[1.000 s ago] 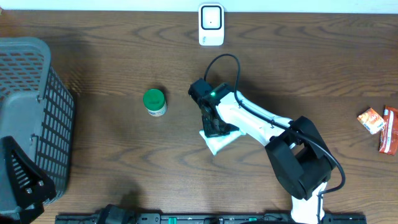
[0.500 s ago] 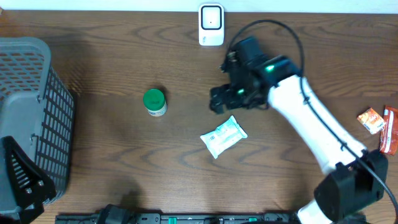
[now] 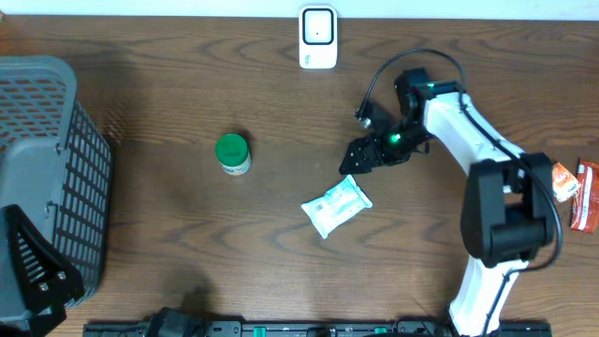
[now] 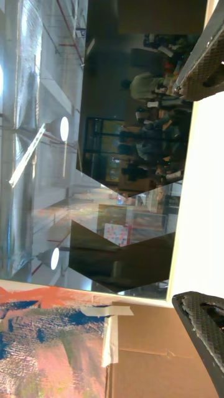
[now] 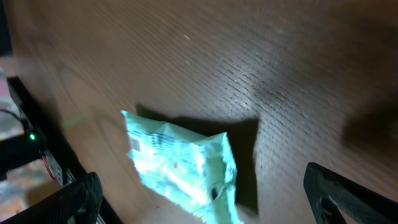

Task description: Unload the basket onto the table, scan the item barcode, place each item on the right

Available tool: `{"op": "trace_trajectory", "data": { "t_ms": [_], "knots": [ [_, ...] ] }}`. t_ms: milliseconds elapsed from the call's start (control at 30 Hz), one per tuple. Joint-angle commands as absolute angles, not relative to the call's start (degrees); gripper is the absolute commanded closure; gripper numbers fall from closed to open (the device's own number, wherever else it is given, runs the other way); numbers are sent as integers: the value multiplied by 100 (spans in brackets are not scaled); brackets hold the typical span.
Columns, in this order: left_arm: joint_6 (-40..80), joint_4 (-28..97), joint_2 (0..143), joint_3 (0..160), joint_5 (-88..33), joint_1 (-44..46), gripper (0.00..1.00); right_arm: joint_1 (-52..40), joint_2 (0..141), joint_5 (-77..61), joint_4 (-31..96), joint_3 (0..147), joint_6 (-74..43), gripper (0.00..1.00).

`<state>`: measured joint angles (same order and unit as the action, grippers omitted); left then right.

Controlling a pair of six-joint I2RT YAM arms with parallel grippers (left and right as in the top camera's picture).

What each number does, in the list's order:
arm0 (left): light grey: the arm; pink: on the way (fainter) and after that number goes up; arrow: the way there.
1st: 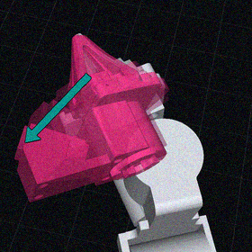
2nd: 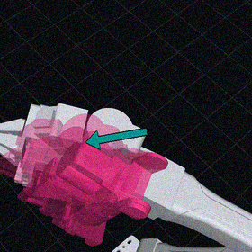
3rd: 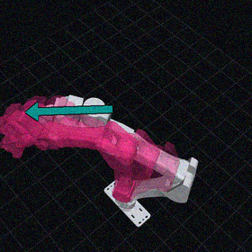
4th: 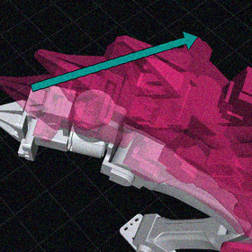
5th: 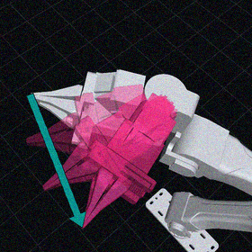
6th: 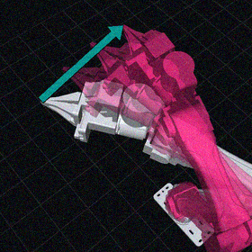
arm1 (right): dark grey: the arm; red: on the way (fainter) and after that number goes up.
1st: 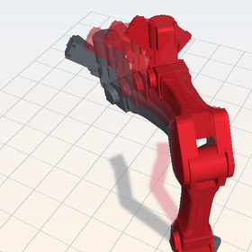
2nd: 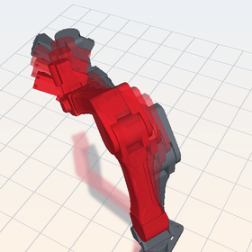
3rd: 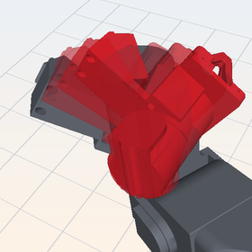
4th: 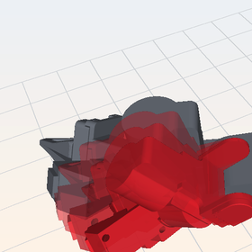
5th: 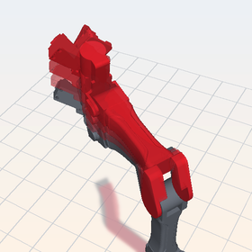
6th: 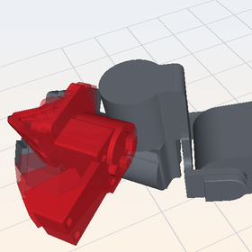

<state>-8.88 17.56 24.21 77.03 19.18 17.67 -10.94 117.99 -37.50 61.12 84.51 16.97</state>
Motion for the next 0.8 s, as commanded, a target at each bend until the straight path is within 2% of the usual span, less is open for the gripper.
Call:
{"op": "trace_trajectory", "data": {
  "t_ms": [0, 333, 367, 467, 700, 733, 767],
  "knots": [
    [-919, 1723, 2392, 7703, 1868, 1743, 2, -1168, 12180, -3970, 6108, 8409, 2239, 1],
    [-919, 1721, 2392, 7703, 1870, 1743, 2, -1833, 12672, -3905, 6309, 8090, 2493, 1],
    [-919, 1721, 2392, 7703, 1870, 1743, 2, -1957, 12672, -3824, 6121, 7832, 2491, 5],
    [-919, 1721, 2392, 7703, 1868, 1743, 2, -2062, 12672, -3662, 5815, 7463, 2427, 37],
    [-919, 1723, 2392, 7703, 1870, 1743, 2, -1907, 12663, -3739, 5741, 7212, 2362, 94],
    [-919, 1723, 2392, 7703, 1870, 1743, 2, -1879, 12663, -3830, 5769, 7236, 2362, 99],
    [-919, 1723, 2392, 7703, 1870, 1743, 2, -1861, 12663, -3979, 5795, 7264, 2362, 99]
  ]
}}
